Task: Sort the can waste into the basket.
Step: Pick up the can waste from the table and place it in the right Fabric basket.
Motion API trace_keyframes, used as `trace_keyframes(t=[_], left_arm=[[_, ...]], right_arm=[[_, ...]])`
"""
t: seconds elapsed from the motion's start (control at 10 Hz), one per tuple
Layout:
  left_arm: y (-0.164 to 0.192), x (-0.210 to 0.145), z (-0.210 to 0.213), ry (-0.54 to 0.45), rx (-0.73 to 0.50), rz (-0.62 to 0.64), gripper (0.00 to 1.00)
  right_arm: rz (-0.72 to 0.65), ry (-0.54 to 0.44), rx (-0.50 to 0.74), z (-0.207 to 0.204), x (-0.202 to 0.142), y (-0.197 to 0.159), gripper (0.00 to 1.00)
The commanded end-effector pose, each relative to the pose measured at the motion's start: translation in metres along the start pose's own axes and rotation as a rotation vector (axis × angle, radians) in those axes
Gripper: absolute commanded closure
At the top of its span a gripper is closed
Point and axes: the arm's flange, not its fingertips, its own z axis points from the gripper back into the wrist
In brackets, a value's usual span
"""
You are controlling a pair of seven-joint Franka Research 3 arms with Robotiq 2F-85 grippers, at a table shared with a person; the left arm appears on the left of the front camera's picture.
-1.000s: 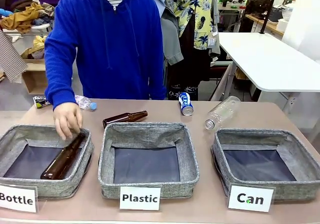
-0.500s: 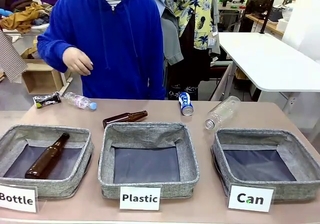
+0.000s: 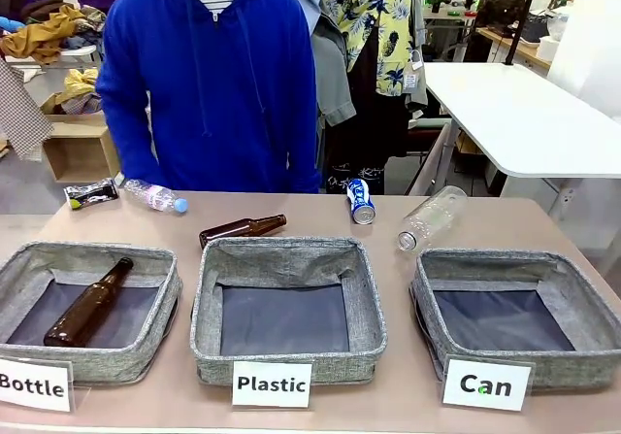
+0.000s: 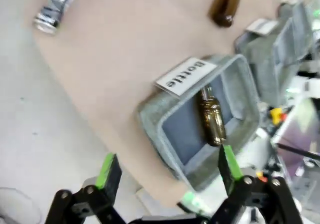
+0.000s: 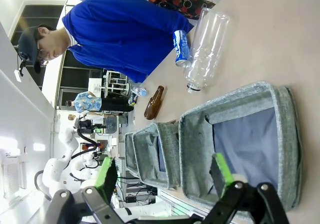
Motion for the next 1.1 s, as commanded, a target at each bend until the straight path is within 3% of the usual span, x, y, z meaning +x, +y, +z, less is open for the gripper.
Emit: trace_keyframes(t=[0.0, 0.3, 0.4, 0.6, 0.8, 1.0], left_arm=[[-0.018, 0.010, -0.029, 0.013, 0.131, -0.061, 0.00], [-0.042, 0.043, -0.079, -0.065, 0.309, -0.231, 0.00], [-0.046, 0.047, -0.092, -0.108, 0.430, -0.287, 0.00], [-0.053, 0.051, -0.105, -0.106, 0.555, -0.385, 0.00], [-0.051, 0.054, -0.103, -0.091, 0.586, -0.314, 0.00], [-0.050, 0.066, -0.103, -0.100, 0.537, -0.380, 0.00]], right_arm=[[0.025, -0.007, 0.018, 0.001, 0.001, 0.000, 0.00], [0.025, -0.007, 0.018, 0.001, 0.001, 0.000, 0.00], [0.025, -0.007, 0.018, 0.001, 0.001, 0.000, 0.00], [0.025, -0.007, 0.018, 0.001, 0.001, 0.000, 0.00], [0.025, -0.007, 0.018, 0.001, 0.001, 0.000, 0.00], [0.025, -0.007, 0.018, 0.001, 0.001, 0.000, 0.00]])
